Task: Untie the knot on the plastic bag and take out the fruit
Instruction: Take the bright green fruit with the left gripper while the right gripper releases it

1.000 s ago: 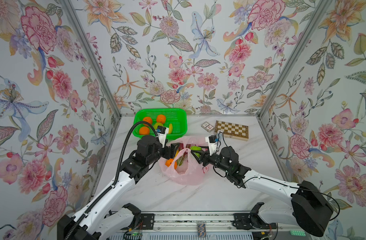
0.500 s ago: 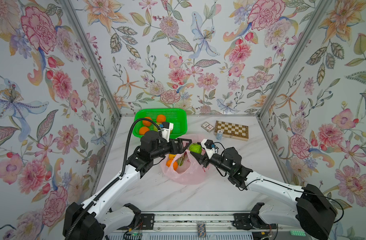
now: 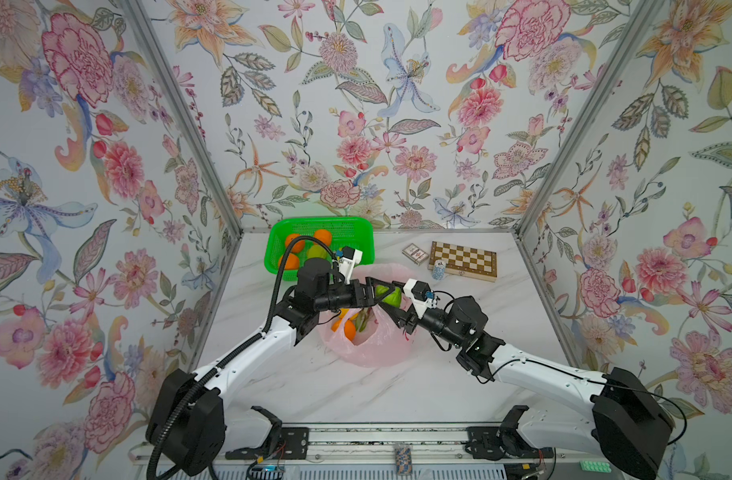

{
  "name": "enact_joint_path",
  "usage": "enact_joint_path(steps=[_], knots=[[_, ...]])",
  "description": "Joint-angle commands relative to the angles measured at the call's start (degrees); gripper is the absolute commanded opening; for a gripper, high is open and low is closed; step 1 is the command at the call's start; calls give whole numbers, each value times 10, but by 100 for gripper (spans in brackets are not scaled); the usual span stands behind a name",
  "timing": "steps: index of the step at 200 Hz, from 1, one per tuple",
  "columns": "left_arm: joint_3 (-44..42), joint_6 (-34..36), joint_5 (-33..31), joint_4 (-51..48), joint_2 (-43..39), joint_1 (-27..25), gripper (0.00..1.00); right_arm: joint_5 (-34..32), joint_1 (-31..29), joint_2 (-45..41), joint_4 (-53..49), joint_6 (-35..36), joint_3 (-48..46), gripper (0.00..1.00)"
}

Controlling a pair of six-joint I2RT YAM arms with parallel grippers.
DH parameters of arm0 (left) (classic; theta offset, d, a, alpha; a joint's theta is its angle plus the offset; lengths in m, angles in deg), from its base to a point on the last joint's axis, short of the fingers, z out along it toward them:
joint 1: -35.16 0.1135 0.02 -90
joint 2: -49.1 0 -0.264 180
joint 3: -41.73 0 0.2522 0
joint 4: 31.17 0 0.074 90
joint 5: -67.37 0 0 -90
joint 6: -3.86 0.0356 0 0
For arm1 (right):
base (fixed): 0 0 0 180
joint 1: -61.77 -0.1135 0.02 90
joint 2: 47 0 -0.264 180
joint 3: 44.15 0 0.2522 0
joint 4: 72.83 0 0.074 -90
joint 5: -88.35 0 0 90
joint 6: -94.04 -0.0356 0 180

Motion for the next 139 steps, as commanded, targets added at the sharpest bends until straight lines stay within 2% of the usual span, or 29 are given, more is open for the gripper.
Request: enact_joint_path(steps=[1, 17, 39, 75, 93, 121, 139], knots=[[-5, -2, 47, 24, 10, -4, 99, 7, -5, 2, 23, 9, 5, 60], [-5, -4, 57, 24, 18, -5, 96, 8, -5, 4, 23, 12, 7, 60], [-4, -17, 62, 40, 26, -6, 82, 12, -6, 5, 20, 15, 10, 61], [-3, -30, 64, 58, 29, -5, 69, 9, -9, -1, 23, 13, 1, 64], [-1, -30, 59, 58, 27, -5, 64, 4, -15, -6, 25, 12, -9, 74], [6, -16, 38, 49, 14, -5, 60, -12, -23, -25, 19, 10, -25, 98], [19, 9, 21, 18, 6, -5, 59, -18, -26, -45, 9, -7, -33, 99]])
